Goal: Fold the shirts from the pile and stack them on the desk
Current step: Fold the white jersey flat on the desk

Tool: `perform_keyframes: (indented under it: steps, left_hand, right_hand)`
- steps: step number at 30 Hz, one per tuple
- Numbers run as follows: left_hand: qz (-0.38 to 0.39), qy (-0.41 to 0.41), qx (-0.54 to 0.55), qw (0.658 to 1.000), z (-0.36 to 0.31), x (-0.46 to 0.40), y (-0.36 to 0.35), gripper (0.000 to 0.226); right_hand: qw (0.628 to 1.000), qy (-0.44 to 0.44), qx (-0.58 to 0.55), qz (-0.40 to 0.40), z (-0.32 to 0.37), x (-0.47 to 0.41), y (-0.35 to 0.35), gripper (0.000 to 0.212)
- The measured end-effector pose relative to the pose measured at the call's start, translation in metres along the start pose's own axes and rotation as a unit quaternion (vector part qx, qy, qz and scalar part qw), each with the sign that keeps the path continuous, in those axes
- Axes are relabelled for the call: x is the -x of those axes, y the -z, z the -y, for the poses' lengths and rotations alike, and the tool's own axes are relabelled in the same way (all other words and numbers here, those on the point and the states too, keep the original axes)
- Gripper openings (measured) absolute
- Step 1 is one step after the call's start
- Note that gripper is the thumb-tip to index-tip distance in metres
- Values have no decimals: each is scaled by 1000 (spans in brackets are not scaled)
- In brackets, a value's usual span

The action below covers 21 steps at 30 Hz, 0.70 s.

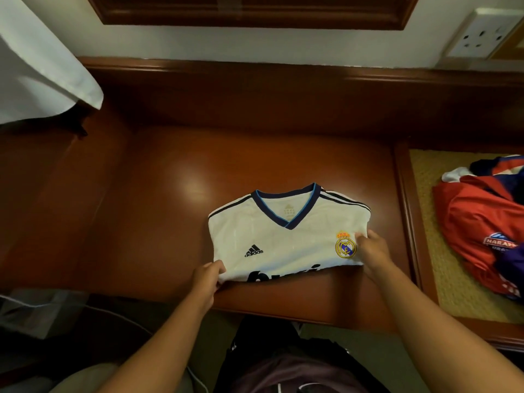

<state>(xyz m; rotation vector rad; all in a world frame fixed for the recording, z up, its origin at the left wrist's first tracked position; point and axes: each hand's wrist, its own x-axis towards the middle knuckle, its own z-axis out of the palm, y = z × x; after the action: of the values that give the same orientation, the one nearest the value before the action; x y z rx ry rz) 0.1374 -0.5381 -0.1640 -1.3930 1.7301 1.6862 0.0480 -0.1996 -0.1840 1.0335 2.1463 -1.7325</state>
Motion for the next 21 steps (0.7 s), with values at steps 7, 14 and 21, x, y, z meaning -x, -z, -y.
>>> perform_keyframes:
  steps: [7, 14, 21]
  left_hand:
    - [-59, -49, -82, 994, 4, 0, -3, 16]
    - [-45, 0, -93, 995, 2, -11, -28, 46]
    - [-50, 0, -34, 998, -4, -3, -20, 25]
  right_hand:
    - [967, -2, 248, -52, -18, -15, 6, 45]
    - [983, -13, 172, 65, 2, -16, -3, 41]
    - [989, -88, 42, 108, 8, -17, -5, 68]
